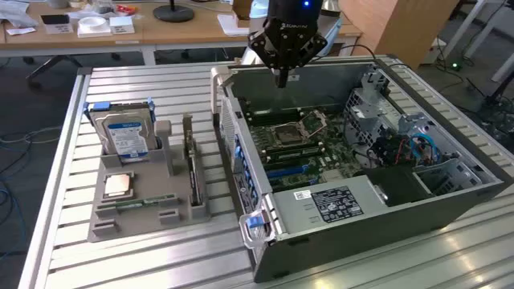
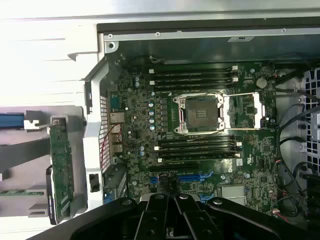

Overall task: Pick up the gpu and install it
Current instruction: 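Reach for the gpu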

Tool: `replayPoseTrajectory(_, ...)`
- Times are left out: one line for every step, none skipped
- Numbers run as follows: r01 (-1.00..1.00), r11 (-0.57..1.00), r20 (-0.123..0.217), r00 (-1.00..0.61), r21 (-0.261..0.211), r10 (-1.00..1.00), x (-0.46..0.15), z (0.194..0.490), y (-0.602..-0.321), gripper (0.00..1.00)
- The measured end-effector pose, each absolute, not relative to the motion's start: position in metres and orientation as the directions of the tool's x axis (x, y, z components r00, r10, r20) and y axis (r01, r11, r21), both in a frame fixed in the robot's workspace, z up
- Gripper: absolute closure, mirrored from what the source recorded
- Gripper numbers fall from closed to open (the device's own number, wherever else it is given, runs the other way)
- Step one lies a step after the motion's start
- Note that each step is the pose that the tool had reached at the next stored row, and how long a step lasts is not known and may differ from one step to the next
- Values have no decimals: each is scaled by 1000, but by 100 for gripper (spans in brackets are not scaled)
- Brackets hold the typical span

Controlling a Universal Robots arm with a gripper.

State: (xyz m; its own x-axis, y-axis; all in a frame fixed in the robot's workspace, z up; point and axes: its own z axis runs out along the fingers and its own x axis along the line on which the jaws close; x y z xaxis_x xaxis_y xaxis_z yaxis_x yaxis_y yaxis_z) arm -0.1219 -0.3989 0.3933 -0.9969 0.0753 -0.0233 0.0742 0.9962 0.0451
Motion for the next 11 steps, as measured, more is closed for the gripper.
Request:
replayPoseTrajectory(74, 996, -23, -997, 45, 75, -122, 393, -399, 89)
replayPoseTrajectory(74, 996, -23, -997, 45, 75, -122, 393, -399, 89)
replayPoseTrajectory(74, 996, -23, -997, 45, 75, -122, 393, -399, 89)
replayPoseTrajectory(74, 996, -23, -997, 45, 75, -122, 393, -399, 89)
replayPoseTrajectory(74, 996, -23, -997, 45, 75, -122, 393, -399, 89)
replayPoseTrajectory(74, 996, -23, -997, 45, 75, -122, 393, -399, 89)
replayPoseTrajectory(74, 996, -23, -997, 45, 75, -122, 393, -399, 89)
replayPoseTrajectory(74, 996, -23, -997, 45, 75, -122, 393, -399, 89)
replayPoseTrajectory(74, 996, -23, -997, 45, 75, -123, 393, -399, 89)
replayPoseTrajectory(74, 996, -23, -997, 45, 75, -123, 393, -399, 89)
replayPoseTrajectory(74, 996, -23, -997, 45, 75, -124, 393, -399, 89)
